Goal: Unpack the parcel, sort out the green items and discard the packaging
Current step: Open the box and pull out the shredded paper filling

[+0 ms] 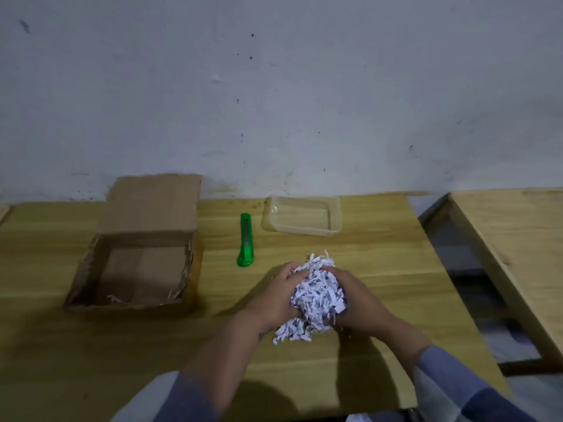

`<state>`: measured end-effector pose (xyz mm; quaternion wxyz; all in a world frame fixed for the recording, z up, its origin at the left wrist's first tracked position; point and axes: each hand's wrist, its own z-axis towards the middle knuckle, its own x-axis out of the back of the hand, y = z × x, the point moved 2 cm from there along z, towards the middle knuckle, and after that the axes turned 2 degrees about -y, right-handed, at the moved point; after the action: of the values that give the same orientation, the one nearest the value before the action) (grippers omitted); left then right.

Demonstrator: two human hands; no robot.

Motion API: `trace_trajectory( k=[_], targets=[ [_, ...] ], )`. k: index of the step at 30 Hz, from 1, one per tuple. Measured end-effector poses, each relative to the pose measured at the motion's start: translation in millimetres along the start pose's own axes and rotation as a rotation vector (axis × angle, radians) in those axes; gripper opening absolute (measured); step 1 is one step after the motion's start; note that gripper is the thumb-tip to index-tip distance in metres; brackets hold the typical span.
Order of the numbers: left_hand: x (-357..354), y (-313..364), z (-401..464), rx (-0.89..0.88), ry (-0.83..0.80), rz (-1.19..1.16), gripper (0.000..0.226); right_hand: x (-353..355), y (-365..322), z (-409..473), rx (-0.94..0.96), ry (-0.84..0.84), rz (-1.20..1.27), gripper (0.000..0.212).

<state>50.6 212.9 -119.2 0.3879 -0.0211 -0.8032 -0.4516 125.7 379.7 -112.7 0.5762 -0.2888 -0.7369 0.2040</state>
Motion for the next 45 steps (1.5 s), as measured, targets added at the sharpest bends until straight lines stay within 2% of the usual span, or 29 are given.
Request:
trace_trajectory(
  k=[3,5,7,10,13,18,22,26,32,35,39,43,45],
  targets=[
    [-2.2,-1.7,1.6,0.020,0.020,0.079,0.087,2.6,14.9,0.7,-0.043,-0.068,-0.141,0.108],
    [3.8,-1.6,2.0,0.038,0.035,0.255,0.090,10.6,17.7,0.3,-0.048,-0.093,-0.141,0.110],
    [10.1,-1.2,1.8,0.067,0.033,0.313,0.093,20.0,20.3,-1.2,-0.052,-0.121,-0.100,0.108],
    [19.4,1.7,1.3,0.074,0.049,0.298,0.092,37.7,14.9,-3.4,-0.036,-0.179,0.014,0.101],
    [29.9,6.4,0.0,0.068,0.068,0.277,0.083,59.7,-2.2,-3.5,-0.028,-0.201,0.059,0.089],
    [40.2,13.9,-3.7,0.059,0.083,0.198,0.070,68.9,-31.5,8.4,-0.005,-0.117,0.134,0.065],
    [53.1,7.3,-15.6,0.093,0.134,0.138,0.060,53.9,-56.4,23.8,0.038,-0.052,0.086,0.044],
    [78.9,-6.6,-41.1,0.106,0.200,0.144,0.045,34.9,-89.2,41.8,0.093,-0.084,0.052,0.042],
    [131.9,-56.0,-89.1,0.185,0.293,0.243,0.042,-4.5,-155.7,76.3,0.204,-0.117,-0.024,0.041],
    [156.3,-89.3,-117.9,0.275,0.330,0.295,0.050,-32.5,-191.9,89.0,0.245,-0.146,-0.058,0.041],
    [182.9,-140.6,-149.4,0.426,0.403,0.317,0.075,-72.9,-231.1,106.9,0.282,-0.163,-0.102,0.040],
    [200.6,-190.4,-167.5,0.491,0.301,0.164,0.114,-103.7,-259.1,125.6,0.346,-0.182,-0.226,0.040],
    [204.8,-206.7,-171.4,0.505,0.248,0.063,0.132,-118.5,-264.4,138.5,0.322,-0.262,-0.364,0.042]
  ],
)
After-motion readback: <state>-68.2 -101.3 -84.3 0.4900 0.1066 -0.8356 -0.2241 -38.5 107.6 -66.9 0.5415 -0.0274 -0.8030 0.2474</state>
